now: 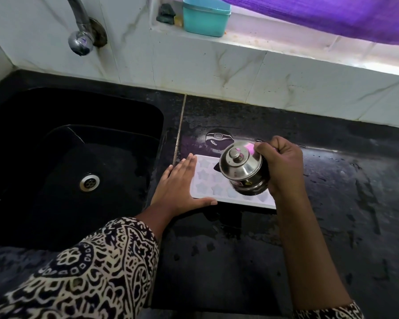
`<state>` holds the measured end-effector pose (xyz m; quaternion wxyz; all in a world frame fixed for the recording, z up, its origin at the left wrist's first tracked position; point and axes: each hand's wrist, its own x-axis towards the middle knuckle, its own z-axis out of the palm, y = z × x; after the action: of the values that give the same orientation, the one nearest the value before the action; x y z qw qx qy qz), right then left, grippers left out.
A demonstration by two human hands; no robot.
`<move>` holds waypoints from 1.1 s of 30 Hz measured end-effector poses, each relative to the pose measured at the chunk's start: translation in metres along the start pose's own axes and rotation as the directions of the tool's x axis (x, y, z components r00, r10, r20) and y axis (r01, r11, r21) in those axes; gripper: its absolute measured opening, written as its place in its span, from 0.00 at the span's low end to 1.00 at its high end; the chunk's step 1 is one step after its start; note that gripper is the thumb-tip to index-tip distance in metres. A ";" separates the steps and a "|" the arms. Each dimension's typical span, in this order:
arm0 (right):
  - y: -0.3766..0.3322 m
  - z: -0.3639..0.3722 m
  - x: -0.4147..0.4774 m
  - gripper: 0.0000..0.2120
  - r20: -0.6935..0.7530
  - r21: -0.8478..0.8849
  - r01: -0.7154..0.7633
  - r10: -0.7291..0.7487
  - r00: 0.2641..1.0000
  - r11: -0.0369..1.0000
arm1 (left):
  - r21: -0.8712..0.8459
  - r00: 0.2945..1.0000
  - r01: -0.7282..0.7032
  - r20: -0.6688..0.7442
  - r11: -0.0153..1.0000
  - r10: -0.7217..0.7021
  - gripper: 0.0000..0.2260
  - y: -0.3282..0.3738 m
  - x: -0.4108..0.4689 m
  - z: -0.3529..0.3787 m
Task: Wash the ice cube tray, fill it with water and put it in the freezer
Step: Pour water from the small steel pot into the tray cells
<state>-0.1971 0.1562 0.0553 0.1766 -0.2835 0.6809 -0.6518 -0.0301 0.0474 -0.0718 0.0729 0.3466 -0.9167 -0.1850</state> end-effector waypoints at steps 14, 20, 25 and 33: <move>0.011 -0.024 -0.004 0.20 -0.054 -0.058 0.027 -0.030 0.998 0.998 | 0.006 1.000 -0.002 -0.012 1.000 0.002 0.59 -0.002 0.001 0.004; 0.010 -0.026 -0.003 0.18 -0.045 -0.173 0.063 -0.072 0.996 0.983 | 0.015 1.000 -0.005 -0.017 1.000 0.005 0.58 -0.003 0.002 0.004; 0.006 -0.025 -0.003 0.17 -0.044 -0.206 0.068 -0.079 0.996 0.976 | 0.009 1.000 -0.003 -0.015 1.000 0.003 0.58 -0.002 0.001 0.004; 0.001 -0.023 -0.005 0.14 -0.009 -0.233 0.062 -0.066 0.998 0.970 | 0.004 1.000 -0.001 -0.024 1.000 0.001 0.58 -0.002 0.001 0.003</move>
<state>-0.2073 0.1773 0.0561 0.1151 -0.3186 0.7445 -0.5753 -0.0307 0.0464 -0.0756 0.0832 0.3482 -0.9164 -0.1790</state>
